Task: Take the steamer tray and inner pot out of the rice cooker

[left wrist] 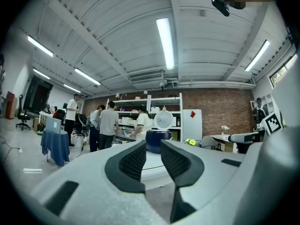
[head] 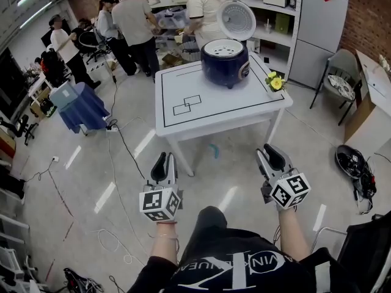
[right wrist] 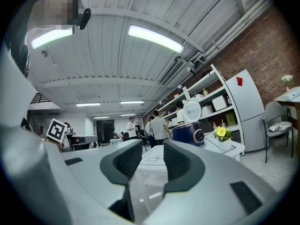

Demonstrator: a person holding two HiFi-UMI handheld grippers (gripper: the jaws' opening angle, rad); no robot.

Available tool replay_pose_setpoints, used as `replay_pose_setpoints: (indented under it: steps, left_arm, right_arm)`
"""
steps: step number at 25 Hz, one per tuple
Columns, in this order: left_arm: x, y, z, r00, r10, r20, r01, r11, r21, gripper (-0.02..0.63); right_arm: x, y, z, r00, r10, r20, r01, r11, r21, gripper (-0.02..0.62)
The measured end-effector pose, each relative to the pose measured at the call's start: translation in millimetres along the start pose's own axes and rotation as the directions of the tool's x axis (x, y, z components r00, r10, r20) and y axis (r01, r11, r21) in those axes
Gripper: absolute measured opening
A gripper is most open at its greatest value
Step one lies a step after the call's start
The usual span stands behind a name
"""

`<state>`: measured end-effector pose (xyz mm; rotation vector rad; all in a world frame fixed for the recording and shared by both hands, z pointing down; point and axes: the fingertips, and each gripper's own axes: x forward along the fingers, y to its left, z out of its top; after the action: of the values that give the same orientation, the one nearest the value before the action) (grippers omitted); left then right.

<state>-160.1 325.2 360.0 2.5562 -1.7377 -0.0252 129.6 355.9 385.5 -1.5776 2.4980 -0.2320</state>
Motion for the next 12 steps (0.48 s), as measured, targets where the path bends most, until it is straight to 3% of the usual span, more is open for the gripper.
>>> replay_pose_setpoints:
  steps: [2, 12]
  left_arm:
    - [11, 1, -1, 1.000, -0.009, -0.008, 0.009, 1.000, -0.008, 0.101]
    - [104, 37, -21, 0.998, -0.037, -0.051, 0.035, 0.999, -0.032, 0.101]
  right_arm:
    - [8, -7, 1, 1.000, -0.003, 0.006, 0.003, 1.000, 0.007, 0.129]
    - [88, -48, -14, 1.000, -0.022, -0.022, 0.023, 0.999, 0.047, 0.133]
